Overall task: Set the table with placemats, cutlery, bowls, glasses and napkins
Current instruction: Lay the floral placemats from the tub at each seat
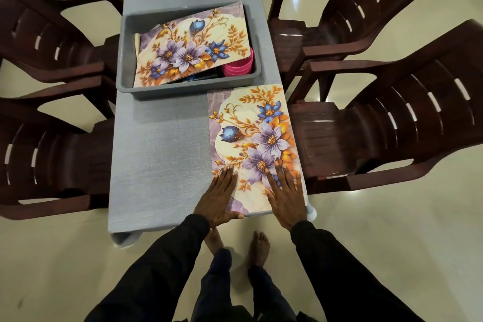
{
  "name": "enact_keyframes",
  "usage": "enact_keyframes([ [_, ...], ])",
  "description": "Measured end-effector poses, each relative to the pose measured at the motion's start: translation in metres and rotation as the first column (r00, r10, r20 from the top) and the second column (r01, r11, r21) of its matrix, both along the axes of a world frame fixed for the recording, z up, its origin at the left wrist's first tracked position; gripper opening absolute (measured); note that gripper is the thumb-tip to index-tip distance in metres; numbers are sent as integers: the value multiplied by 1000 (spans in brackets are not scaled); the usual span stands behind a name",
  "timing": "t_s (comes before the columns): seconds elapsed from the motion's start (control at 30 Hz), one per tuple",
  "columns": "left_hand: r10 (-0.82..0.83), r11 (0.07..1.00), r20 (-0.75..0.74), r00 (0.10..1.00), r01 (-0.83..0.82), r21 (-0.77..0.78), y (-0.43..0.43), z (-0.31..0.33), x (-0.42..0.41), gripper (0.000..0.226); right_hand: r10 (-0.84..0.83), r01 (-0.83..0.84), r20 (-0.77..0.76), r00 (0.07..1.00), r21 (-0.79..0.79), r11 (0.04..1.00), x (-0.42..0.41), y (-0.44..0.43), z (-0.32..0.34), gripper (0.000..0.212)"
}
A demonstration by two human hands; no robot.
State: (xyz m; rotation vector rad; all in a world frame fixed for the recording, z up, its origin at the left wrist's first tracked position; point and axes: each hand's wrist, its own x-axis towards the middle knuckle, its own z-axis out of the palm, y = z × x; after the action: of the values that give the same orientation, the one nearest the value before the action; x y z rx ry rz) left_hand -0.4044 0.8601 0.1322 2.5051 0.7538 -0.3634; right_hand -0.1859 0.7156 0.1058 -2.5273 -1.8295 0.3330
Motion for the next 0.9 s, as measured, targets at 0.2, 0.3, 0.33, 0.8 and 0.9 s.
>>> enact_keyframes([
  [0.2, -9, 1000, -32, 999, 8, -14, 0, 3, -2, 123, 20, -19, 29, 999, -30, 999, -1, 3, 8, 63],
  [0.3, 75, 995, 9, 997, -74, -66, 4, 16, -2, 124, 12, -8, 51, 999, -72, 997, -6, 9, 18, 64],
  [0.33, 103, 992, 36, 994, -100, -83, 8, 21, -3, 122, -21, 23, 26, 999, -65, 998, -8, 11, 23, 64],
  [0.8, 557, 829, 348, 754, -528, -184, 177, 102, -72, 58, -190, 269, -290, 938, 264, 926, -20, 177, 132, 35],
  [0.9, 641, 764, 418, 644, -589, -264, 220, 119, -74, 37, -168, 276, -287, 943, 394, 877, -10, 217, 140, 29],
])
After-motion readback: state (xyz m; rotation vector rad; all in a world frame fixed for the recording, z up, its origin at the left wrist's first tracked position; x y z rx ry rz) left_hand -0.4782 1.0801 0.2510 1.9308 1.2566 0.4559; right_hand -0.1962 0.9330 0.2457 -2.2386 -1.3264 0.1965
